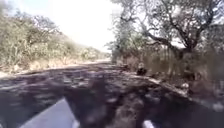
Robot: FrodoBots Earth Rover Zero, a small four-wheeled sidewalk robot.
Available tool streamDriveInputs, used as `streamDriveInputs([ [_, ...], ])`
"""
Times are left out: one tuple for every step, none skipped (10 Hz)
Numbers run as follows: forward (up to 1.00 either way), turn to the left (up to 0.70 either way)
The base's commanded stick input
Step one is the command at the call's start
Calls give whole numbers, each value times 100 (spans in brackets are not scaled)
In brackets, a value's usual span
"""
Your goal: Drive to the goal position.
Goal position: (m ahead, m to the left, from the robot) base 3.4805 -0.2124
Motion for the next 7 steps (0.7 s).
streamDriveInputs([
  [50, -39],
  [50, 0],
  [50, 0],
  [50, -3],
  [50, -20],
  [50, -37],
  [50, -49],
])
